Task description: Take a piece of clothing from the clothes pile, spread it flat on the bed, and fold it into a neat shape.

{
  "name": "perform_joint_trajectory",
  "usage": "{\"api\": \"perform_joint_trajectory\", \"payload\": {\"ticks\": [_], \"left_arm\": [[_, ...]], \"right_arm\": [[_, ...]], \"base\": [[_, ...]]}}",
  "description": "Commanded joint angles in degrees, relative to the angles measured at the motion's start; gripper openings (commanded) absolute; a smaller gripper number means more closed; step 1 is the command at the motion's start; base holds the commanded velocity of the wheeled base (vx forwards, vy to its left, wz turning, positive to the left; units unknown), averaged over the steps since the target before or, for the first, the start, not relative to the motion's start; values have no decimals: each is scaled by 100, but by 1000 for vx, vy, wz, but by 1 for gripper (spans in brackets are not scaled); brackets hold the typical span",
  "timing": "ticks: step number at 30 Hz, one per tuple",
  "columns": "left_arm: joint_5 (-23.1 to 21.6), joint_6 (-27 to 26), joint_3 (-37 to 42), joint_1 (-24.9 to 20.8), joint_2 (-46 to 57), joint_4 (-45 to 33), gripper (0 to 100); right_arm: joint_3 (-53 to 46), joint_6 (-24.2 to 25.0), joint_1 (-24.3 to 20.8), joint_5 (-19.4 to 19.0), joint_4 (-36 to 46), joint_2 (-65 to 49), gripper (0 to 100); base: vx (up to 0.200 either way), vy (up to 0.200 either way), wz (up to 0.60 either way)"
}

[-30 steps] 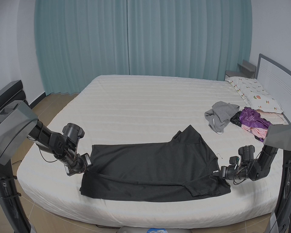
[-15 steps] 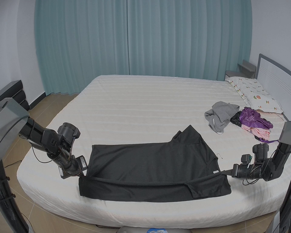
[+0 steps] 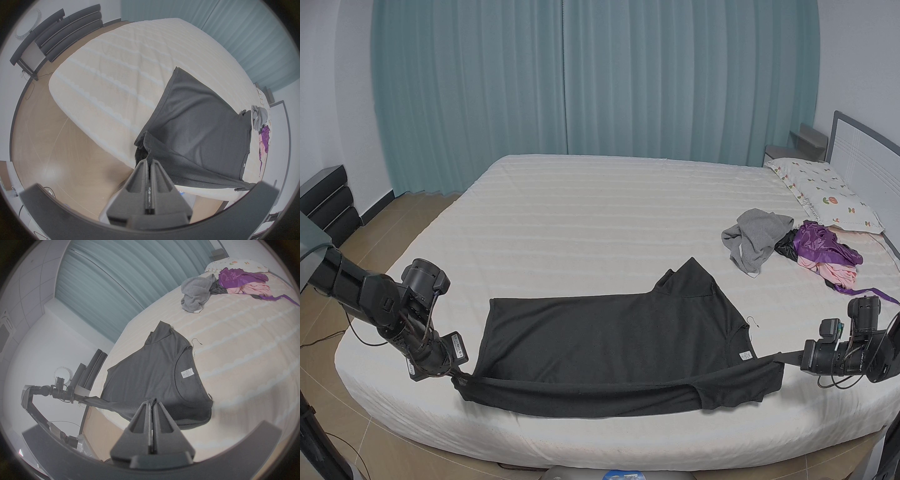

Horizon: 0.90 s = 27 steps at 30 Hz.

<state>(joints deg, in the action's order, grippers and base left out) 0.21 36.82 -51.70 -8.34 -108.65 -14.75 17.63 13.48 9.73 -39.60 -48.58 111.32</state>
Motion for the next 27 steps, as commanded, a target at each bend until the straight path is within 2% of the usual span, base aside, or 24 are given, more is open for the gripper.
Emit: {"api": "perform_joint_trajectory", "payload": {"ticks": [1, 12, 21, 27], "left_arm": [[6, 10, 195, 16, 389, -2, 0], [-3, -8, 442, 8, 872, -546, 0], [-30, 19, 600, 16, 802, -555, 0], [-47, 19, 503, 16, 459, -494, 0]], "right_arm": [[-242, -56, 38, -48, -2, -392, 0], [-664, -258, 161, -110, 6, -779, 0], [-884, -469, 205, -154, 6, -805, 0], [-690, -469, 196, -154, 15, -603, 0]], "base": [[0, 0, 0], [0, 0, 0], [0, 0, 0], [0, 0, 0]]}}
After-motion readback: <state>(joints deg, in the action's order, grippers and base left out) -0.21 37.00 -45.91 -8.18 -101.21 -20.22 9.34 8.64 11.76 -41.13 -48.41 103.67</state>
